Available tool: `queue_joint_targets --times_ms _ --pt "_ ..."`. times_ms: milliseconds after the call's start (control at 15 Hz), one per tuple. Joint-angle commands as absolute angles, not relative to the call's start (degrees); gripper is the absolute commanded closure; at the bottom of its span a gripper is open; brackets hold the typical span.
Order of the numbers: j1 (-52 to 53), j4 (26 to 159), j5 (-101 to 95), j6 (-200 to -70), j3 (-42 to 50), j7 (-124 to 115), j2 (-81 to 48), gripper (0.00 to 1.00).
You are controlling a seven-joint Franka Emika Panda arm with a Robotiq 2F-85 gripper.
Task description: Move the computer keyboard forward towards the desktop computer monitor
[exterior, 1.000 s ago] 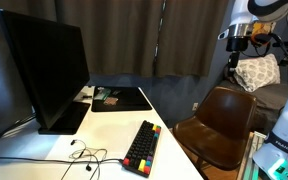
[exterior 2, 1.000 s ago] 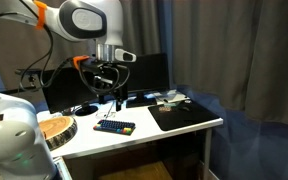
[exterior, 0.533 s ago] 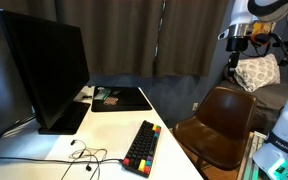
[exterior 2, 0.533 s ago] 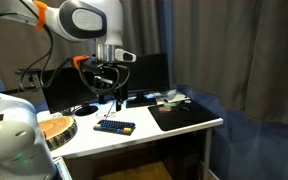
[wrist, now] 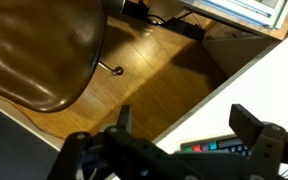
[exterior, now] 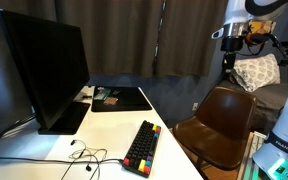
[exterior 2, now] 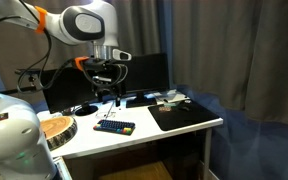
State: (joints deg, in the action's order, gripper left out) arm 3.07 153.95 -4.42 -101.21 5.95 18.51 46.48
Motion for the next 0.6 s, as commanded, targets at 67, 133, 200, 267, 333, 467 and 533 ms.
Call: queue_joint_targets --times_ms 67,133,200,267,333,467,533 --pt "10.57 151.16 -1.64 -111.25 -2.98 12.83 34.78 0.0" --pt "11.21 150.64 -2.21 -114.4 -5.33 10.21 31.73 0.0" --pt "11.63 150.02 -2.7 -116.68 -6.87 8.24 29.01 0.0" --pt "11.81 149.61 -2.72 -119.07 -8.12 6.06 26.38 0.0" --pt "11.68 149.46 -3.03 -121.02 -9.4 3.75 24.25 0.0" --pt "11.86 150.33 -2.04 -125.36 -10.86 0.0 21.19 0.0" --pt "11.93 150.96 -1.6 -128.14 -11.17 -1.26 19.56 0.0"
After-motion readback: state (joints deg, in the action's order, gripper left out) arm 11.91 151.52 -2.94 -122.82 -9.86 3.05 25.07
